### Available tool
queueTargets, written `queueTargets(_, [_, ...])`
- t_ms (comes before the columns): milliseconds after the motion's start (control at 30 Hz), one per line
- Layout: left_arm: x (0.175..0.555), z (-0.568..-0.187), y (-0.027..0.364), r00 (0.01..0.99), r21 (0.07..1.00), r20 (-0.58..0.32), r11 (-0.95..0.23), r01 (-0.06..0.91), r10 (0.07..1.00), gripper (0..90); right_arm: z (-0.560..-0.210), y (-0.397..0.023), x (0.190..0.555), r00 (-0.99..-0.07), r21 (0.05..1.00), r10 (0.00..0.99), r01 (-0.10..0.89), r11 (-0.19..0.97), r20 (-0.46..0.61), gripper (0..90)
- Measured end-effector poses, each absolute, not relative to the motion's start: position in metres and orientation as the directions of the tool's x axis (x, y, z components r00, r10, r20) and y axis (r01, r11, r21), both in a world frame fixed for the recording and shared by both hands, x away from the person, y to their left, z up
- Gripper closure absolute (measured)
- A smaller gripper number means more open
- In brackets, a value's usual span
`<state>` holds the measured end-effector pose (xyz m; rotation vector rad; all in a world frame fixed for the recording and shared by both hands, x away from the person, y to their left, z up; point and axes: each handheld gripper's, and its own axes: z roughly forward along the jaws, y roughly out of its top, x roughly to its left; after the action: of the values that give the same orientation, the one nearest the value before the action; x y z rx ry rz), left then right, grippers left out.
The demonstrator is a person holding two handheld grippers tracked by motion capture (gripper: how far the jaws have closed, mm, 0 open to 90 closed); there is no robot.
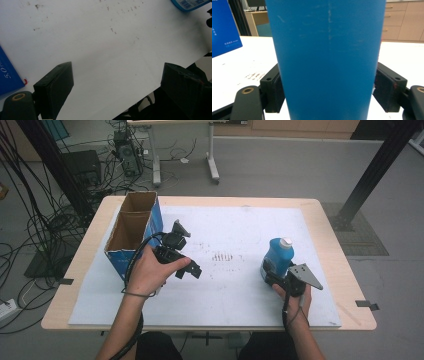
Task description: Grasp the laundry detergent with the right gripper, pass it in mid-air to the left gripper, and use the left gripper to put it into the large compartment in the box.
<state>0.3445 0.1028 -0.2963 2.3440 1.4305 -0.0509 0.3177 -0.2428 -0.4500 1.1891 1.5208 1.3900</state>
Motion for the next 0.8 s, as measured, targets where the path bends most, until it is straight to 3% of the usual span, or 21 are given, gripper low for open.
queueTargets(600, [0.3438,-0.2964,0.1039,0.477,0.313,-0.232,-0.4,0.862,0.847,11.5,-0.4488,-0.2375,0.3134,-0.278,0.993,0.961,0.12,0.016,0.018,41.9])
queueTargets(800, [0.3432,-0.2967,0.1048,0.477,0.313,-0.232,-0.399,0.862,0.848,11.5,-0.4488,-0.2369,0.313,-0.274,0.993,0.962,0.119,0.024,0.01,42.3])
